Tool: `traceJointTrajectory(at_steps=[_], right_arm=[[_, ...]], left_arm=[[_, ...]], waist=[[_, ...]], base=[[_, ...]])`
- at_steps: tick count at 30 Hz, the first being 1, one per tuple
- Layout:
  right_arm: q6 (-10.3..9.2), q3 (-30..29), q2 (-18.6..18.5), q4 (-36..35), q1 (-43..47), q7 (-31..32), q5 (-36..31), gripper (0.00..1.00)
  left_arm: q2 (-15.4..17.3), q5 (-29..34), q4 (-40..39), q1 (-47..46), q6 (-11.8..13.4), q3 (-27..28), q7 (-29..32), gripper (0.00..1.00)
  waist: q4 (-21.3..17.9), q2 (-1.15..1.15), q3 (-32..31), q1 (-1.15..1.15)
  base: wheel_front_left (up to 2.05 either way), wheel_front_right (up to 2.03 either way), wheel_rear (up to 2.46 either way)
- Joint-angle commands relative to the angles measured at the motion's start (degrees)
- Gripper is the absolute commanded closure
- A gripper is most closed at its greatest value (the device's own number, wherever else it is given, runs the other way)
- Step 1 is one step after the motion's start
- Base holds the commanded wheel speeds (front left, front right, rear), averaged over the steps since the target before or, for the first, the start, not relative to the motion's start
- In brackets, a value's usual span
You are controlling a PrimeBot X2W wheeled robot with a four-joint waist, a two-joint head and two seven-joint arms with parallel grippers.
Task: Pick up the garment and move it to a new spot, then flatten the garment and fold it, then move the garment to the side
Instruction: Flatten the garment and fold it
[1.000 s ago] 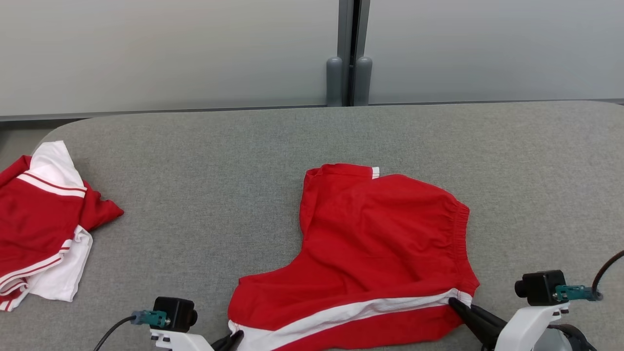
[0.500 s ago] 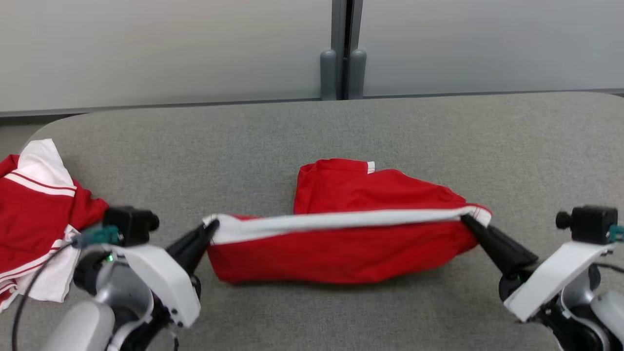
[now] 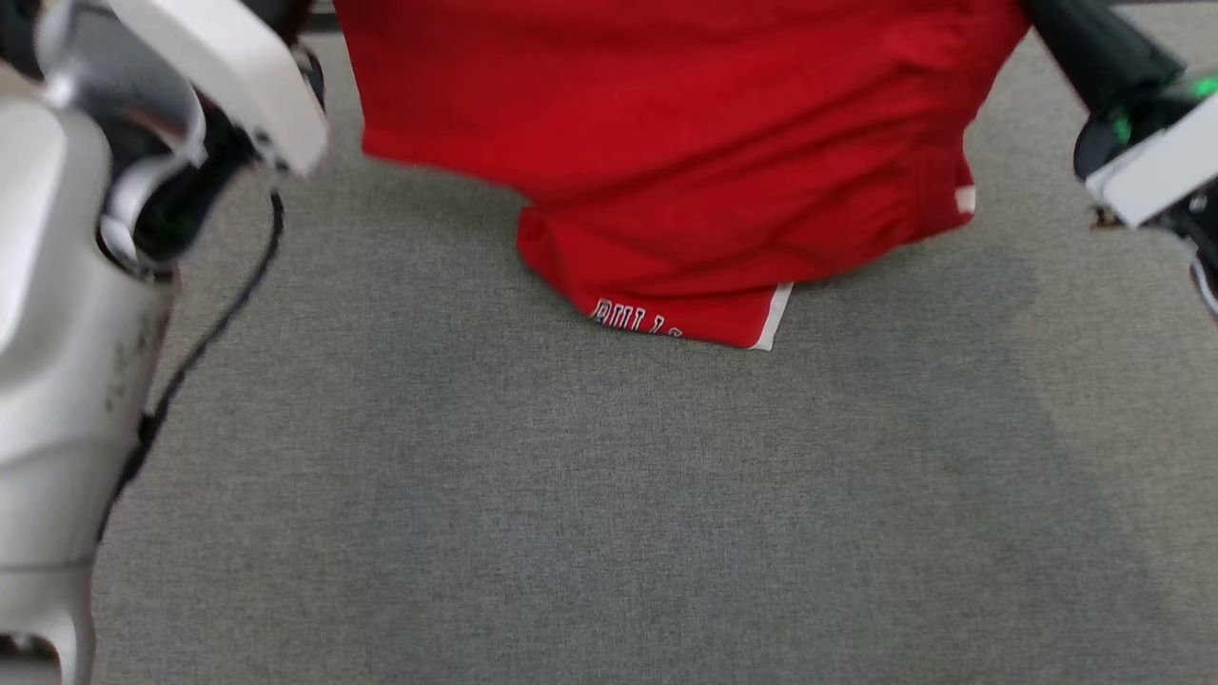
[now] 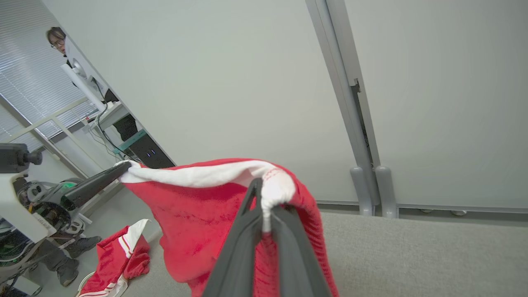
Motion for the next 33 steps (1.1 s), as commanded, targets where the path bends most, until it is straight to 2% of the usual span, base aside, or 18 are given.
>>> traceJointTrajectory(at_steps=[1,9,17,21,24,28,33], right_arm=[[0.03,0.91,0.01,1.43,-5.08,0.46,-0.06,1.0],[0.03,3.44,2.15,8.6,-26.4,-5.2,-0.26,1.0],[0.03,6.64,2.22,14.71,-39.27,-13.88,-0.65,1.0],[0.02,10.39,2.17,16.52,-40.02,-15.69,0.46,1.0],[0.02,12.72,1.79,17.33,-38.9,-14.77,1.85,1.0],[0.03,18.8,1.03,17.92,-34.86,-11.72,4.83,1.0],[0.02,25.65,-0.2,16.5,-26.89,-9.08,8.78,1.0]], left_arm=[[-0.36,-0.44,2.95,-6.1,-0.08,0.83,-2.34,1.0],[-1.49,0.41,17.04,-29.33,-0.11,0.38,-11.44,1.0],[-2.13,0.46,26.92,-43.79,-0.1,-2.69,-20.03,1.0],[-2.68,-1.36,29.46,-44.82,-0.09,-5.94,-22.77,1.0],[-2.55,-3.3,30.1,-43.55,-0.09,-7.61,-22.82,1.0],[-1.35,-7.37,30.95,-38.28,-0.09,-12.68,-20.29,1.0],[1.49,-12.42,29.55,-28.08,-0.09,-19.32,-13.74,1.0]], waist=[[0.24,0.0,6.3,0.0],[0.6,0.0,14.11,0.0],[1.3,0.0,15.22,0.0],[1.93,0.0,13.76,0.0],[2.17,0.0,13.12,0.0],[2.53,0.0,10.7,0.0],[2.48,0.0,5.68,0.0]], base=[[0.0,0.0,0.0],[0.0,0.0,0.0],[0.0,0.0,0.0],[0.0,0.0,0.0],[0.0,0.0,0.0],[0.0,0.0,0.0],[0.0,0.0,0.0]])
